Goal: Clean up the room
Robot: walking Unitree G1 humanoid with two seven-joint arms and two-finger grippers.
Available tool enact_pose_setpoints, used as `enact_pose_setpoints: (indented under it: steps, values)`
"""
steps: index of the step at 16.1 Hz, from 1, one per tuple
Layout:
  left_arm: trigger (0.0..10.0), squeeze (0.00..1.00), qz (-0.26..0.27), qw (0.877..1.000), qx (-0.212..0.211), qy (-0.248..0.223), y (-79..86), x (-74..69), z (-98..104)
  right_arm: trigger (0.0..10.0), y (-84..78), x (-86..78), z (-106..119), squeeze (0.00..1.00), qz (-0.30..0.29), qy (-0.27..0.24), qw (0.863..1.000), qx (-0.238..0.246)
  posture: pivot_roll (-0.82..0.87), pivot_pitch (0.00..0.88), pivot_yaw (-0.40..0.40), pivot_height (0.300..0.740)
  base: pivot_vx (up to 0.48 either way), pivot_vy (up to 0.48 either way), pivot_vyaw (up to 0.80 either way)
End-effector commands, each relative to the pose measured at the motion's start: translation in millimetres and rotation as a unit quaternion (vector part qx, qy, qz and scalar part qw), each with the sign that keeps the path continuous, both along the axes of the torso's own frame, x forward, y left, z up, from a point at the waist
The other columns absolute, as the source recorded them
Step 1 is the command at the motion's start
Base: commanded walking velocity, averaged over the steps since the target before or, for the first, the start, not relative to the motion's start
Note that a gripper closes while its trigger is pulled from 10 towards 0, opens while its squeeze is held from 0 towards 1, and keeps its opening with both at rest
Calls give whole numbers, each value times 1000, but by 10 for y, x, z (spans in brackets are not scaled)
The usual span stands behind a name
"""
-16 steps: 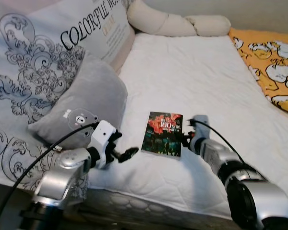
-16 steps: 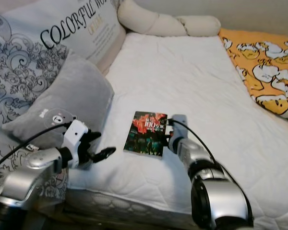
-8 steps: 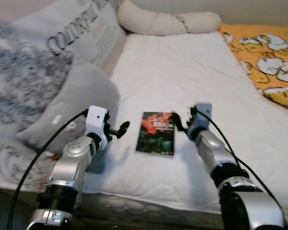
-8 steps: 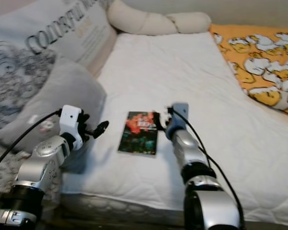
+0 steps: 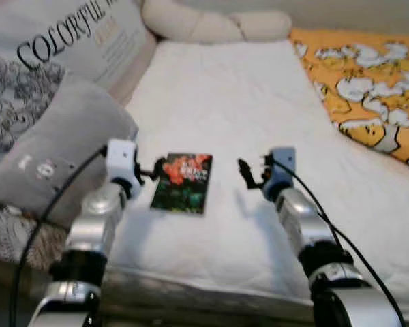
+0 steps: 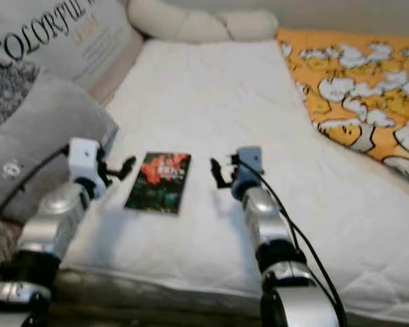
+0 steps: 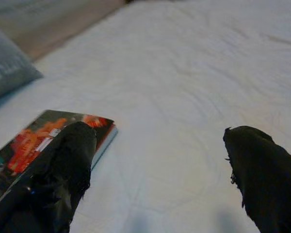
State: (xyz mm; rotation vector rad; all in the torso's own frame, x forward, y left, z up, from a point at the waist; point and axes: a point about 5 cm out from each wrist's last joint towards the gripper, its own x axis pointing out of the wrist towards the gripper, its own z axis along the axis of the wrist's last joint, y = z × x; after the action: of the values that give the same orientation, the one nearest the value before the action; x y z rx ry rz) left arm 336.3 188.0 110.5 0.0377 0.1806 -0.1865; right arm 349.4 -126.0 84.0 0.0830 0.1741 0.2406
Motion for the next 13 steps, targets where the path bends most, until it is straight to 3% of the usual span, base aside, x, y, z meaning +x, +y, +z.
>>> enact_pose_setpoints:
  steps: [1,5,9,13]
  values:
    - [10000,0,-3,1000,7,2,-7,16,-5,10000,-24,5,26,1000,-26,-8,1000,9,-24,0,88,740,0,-454,0]
    - [10000,0,-2,1000,1,6,-38,-8,-46,10000,107,-57,-31,1000,-31,-1,999,18,-43,0,84,740,0,-450,0]
    - [10000,0,-14,1000,4,2,-129,-9,-48,10000,-19,-3,43,1000,-80,-13,996,27,-27,0,91,740,0,-452,0]
    - [10000,0,16,1000,-4,7,-22,2,-74,10000,19,-38,38,1000,-69,-21,997,0,-34,0,71,740,0,-439,0]
